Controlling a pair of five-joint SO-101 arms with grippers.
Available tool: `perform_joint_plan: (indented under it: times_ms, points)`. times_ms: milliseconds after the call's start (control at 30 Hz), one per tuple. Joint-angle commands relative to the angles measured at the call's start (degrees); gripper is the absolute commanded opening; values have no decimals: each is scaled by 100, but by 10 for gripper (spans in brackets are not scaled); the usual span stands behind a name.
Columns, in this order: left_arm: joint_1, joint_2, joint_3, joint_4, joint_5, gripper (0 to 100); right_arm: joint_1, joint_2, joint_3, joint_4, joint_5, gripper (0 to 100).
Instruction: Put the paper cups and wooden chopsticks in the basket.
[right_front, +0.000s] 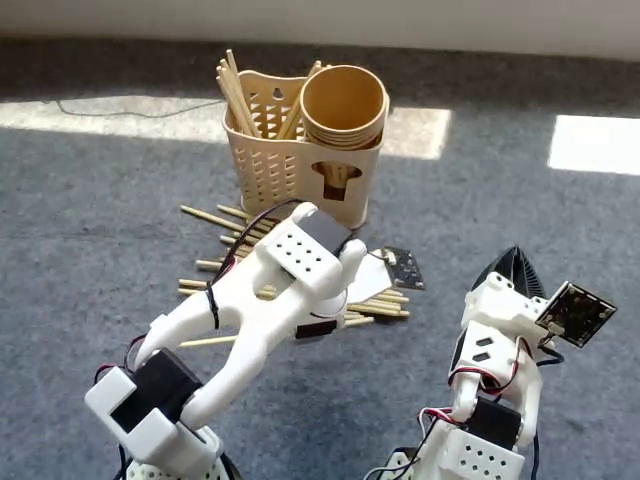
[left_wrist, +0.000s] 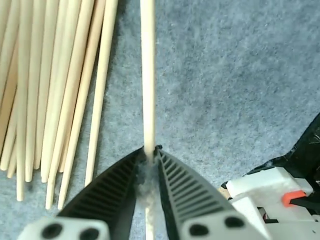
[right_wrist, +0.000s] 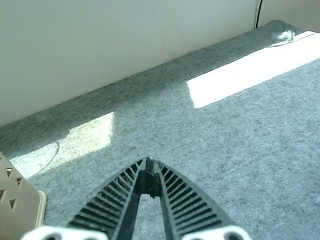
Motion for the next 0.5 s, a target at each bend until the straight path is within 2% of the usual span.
perform_joint_plan:
  times_ms: [0, 200, 333, 467]
  points:
    - [48, -391, -444, 229, -53, 6, -31, -40, 488, -154, -18, 6]
    - [40, -1464, -488, 229, -44, 6, -48, -40, 488, -154, 176, 6]
    - [-198, -1921, -505, 193, 97, 6, -48, -40, 488, -154, 176, 6]
    - [-541, -2132, -1024, 193, 396, 6, -48, -40, 488, -154, 176, 6]
